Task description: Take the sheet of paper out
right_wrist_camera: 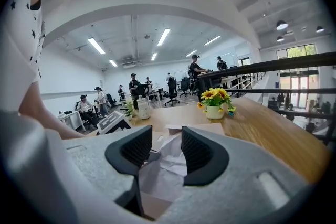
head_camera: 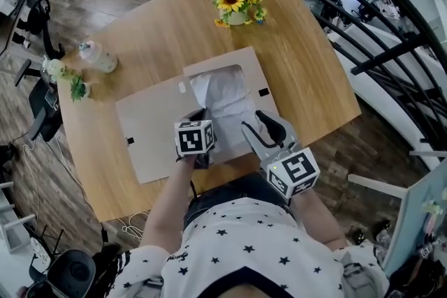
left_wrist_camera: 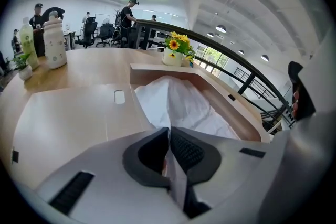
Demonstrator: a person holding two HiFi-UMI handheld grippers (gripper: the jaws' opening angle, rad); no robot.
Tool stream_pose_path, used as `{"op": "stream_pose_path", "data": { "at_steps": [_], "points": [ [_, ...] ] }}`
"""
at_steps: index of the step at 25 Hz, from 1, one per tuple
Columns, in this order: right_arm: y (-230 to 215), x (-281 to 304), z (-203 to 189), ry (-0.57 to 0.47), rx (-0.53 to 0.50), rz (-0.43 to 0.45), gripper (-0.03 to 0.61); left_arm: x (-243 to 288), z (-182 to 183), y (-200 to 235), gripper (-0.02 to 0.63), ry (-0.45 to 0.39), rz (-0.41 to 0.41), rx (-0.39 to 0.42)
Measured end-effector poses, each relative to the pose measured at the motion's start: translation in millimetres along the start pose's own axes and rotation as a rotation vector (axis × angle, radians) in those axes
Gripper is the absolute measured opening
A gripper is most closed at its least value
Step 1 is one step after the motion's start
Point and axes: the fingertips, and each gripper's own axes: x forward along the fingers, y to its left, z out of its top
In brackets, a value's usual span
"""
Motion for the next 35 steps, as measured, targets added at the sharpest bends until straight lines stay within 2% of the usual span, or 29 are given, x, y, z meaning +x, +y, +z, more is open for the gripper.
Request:
{"op": "stream_pose_path", "data": {
  "at_steps": [11,20,35],
  "points": [
    [60,-23,-2,-0.043,-0.009,-0.032,0.158,-69,-8,19,0.009,-0.122,-0.006,-0.011],
    [109,-44,-24,-0.067,-0.004,-0.096,0.158,-117,-23,39,0.009,-0.217,-0.026,-0.023],
    [197,-72,-42,-0.12,-0.04,-0.171,0.158,-212,-55,56,0.008,-0.336,-0.087,0.005]
  ]
}}
